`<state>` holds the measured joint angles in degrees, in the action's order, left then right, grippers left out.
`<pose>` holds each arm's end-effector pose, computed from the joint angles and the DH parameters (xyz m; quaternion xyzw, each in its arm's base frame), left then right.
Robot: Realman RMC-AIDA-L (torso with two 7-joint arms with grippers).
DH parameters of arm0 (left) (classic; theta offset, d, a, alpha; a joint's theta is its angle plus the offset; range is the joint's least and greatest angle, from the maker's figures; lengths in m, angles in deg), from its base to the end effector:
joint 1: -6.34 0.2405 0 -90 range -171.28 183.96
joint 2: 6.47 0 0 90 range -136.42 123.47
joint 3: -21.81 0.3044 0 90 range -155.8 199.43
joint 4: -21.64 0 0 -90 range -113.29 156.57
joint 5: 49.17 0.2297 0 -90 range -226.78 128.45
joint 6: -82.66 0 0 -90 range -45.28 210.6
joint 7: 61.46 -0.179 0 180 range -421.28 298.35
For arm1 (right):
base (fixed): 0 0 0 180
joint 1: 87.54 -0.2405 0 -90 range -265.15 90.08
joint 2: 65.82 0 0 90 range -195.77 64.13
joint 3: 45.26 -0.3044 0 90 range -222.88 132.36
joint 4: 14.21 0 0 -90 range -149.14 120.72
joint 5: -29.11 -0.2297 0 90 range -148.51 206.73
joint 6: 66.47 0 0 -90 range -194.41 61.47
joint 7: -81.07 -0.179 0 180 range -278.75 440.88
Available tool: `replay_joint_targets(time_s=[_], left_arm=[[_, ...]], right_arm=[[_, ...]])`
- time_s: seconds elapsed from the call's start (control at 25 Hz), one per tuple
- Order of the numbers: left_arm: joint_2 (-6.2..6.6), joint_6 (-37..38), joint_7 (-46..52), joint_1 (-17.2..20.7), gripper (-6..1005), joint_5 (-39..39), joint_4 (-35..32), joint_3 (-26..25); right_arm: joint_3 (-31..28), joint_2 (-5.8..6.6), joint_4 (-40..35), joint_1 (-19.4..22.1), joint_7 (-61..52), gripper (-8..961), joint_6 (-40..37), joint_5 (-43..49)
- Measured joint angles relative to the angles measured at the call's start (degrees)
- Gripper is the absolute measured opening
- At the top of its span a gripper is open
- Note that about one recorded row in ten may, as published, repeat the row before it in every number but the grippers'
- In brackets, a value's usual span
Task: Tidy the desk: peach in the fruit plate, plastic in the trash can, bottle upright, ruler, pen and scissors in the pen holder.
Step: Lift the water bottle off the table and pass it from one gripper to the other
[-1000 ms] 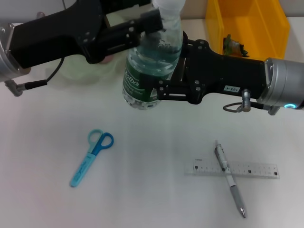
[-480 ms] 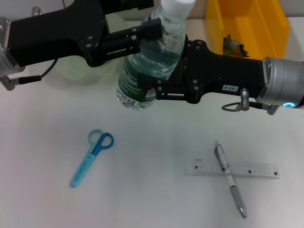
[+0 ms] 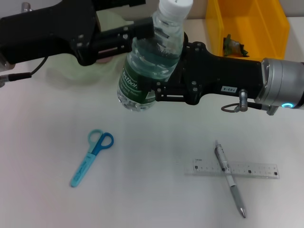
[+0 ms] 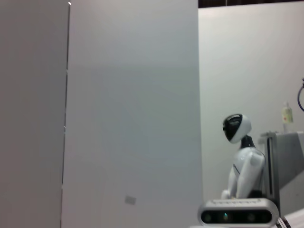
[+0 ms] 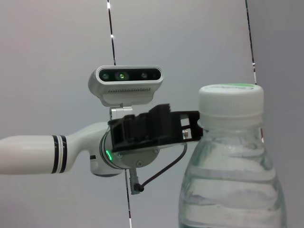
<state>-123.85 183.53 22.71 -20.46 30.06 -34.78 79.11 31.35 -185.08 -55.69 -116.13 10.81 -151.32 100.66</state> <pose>-0.1752 0.3640 0.0212 -0.9023 -0.0236 -0.4248 0.0698 0.1812 0.3705 -0.0821 -0.9121 0.0667 0.3977 0.0732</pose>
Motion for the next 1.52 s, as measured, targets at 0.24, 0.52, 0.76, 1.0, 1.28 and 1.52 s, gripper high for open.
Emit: replay_joint_targets(time_s=[0.24,0.52,0.76,1.0,1.28,1.52], left_arm=[[-0.79,0.2,0.3,0.1,580,3.7,-4.5,-0.4],[-0.92,-0.4,0.7,-0.6,579,4.0,-4.8,-0.2],[-0.91,-0.5,0.7,-0.9,579,4.1,-4.9,0.0],[-0.92,-0.6,0.7,-1.2,578,5.3,-4.9,0.0],[-0.94,-0.7,0.7,-1.5,577,5.4,-4.9,0.0],[-0.92,-1.0,0.7,-2.0,577,5.6,-4.7,0.0]], right_arm=[[0.0,0.04,0.0,-0.3,-0.1,771,0.0,0.0],[0.1,0.07,0.0,-0.6,-0.6,771,0.1,0.5],[0.2,0.09,0.0,-0.9,-1.0,772,0.2,0.8],[0.8,0.09,-0.1,-1.4,-1.6,773,0.2,1.2],[1.6,0.01,-1.4,-1.5,-2.6,774,0.7,1.8],[1.6,0.0,-2.2,-1.7,-3.2,775,0.9,2.7]])
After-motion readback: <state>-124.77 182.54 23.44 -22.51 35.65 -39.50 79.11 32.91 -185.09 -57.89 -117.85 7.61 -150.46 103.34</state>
